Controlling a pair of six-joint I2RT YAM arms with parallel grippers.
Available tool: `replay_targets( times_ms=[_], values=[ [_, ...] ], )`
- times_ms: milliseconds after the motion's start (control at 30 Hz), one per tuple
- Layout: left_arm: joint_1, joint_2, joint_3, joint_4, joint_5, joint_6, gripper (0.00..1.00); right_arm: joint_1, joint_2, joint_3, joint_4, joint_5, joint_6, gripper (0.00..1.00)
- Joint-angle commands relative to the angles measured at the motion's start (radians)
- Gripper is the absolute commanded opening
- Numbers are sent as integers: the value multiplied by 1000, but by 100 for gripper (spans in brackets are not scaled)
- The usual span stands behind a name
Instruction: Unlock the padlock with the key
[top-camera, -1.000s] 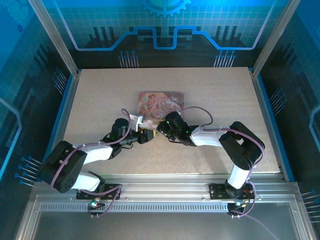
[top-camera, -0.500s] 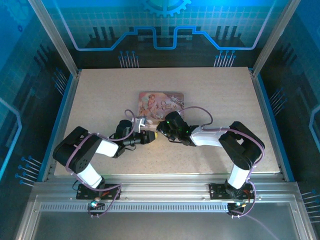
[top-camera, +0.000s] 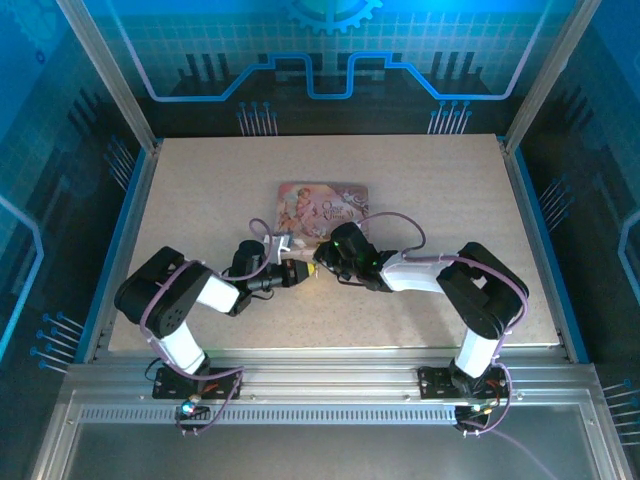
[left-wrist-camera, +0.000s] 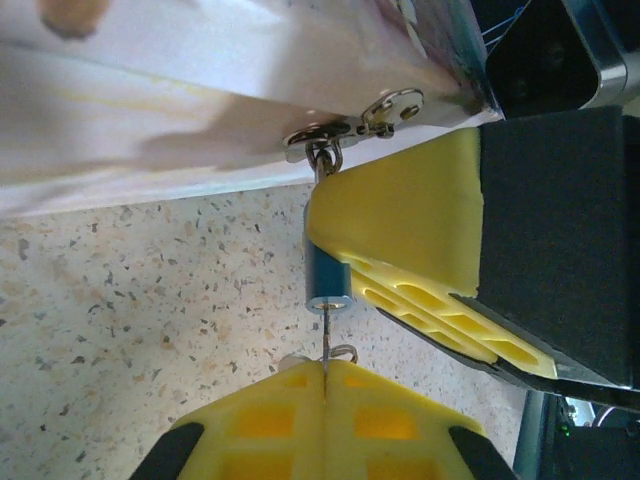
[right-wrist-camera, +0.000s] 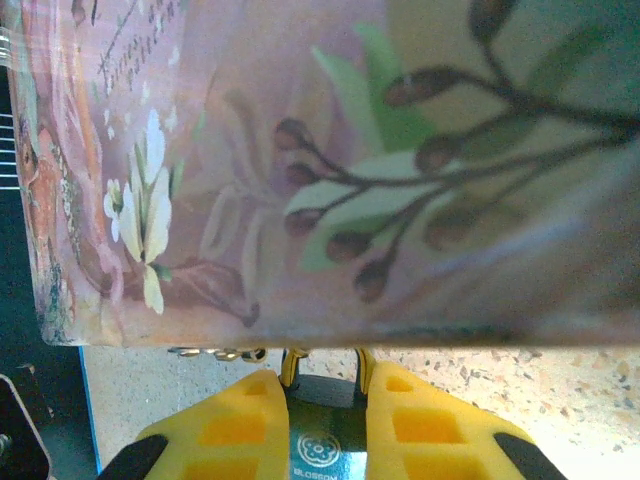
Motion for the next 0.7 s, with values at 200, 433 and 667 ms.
replay_targets(
  times_ms=[200,433,667],
  values=[
    [-6,-5,-4,67,-13,23,0,4,48,-29,-104,-52,39,0],
    [-33,-57,28,1,-52,53,0,32,66,0,-162,-26,-1,0],
    [-33,-122,71,-116,-53,49,0,61,84,18,-226,2,-61,0]
  ],
)
